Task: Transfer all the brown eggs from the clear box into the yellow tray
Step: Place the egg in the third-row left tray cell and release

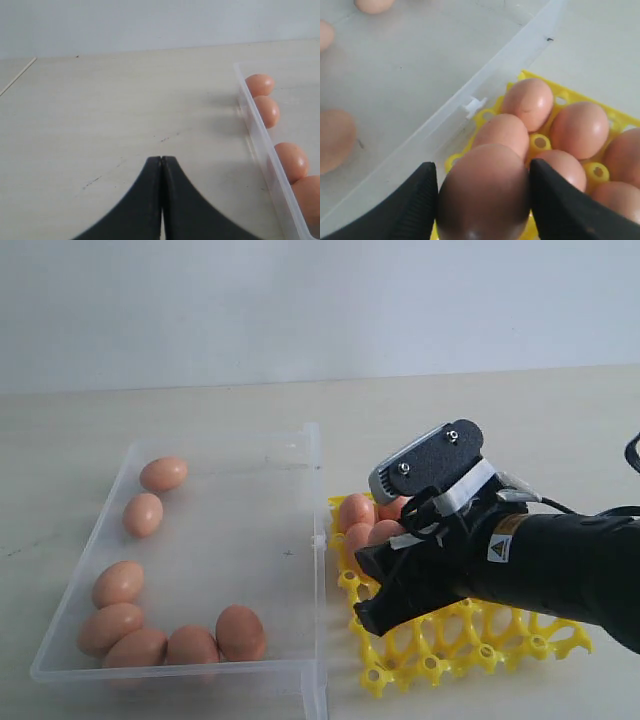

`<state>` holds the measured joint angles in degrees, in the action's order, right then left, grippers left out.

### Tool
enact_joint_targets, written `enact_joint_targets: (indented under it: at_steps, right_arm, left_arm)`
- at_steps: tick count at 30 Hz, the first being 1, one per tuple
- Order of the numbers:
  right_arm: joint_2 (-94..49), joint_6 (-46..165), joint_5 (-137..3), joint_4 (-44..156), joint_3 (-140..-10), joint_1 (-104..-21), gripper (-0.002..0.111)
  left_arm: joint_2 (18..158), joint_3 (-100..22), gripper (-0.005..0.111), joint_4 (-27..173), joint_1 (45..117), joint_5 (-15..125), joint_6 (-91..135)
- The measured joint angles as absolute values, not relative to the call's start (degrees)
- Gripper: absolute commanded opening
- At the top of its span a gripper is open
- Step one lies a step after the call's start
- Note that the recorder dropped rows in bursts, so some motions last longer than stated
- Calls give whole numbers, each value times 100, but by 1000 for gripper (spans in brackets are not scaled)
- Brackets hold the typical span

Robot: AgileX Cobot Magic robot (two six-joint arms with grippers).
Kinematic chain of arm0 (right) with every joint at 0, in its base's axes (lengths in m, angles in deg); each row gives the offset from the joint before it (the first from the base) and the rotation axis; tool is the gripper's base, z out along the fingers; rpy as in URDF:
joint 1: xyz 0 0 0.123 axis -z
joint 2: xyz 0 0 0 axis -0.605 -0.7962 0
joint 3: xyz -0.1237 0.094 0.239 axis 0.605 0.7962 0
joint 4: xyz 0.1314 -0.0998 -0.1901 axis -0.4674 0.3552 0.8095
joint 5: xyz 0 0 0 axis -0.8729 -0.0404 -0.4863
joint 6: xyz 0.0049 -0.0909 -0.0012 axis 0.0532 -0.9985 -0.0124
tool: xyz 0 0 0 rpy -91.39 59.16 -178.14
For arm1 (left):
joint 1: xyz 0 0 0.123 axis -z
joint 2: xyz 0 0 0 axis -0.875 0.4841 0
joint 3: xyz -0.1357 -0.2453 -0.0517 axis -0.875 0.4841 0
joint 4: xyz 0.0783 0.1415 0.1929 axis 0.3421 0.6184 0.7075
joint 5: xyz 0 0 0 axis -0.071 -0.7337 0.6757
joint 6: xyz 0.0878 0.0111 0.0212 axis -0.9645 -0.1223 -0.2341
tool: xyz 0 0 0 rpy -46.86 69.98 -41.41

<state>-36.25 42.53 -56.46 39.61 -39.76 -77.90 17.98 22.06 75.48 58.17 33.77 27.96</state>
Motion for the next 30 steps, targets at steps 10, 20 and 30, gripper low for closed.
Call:
enact_joint_targets:
  at_steps: [10,20,30]
  right_arm:
    - [-3617,2719,-4745,3093,-3661,-7790,0]
    - [-3552,5655,-4295,3367,-3349,-7790,0]
    - [-2579,7510,-3401,4897,-2400,-7790,0]
  left_arm:
    - [1798,2206,0,7548,5817,3377,2796]
    - [1798,2206,0,7548,5817,3377,2796]
    - [1798,2206,0,7548,5817,3377,2796]
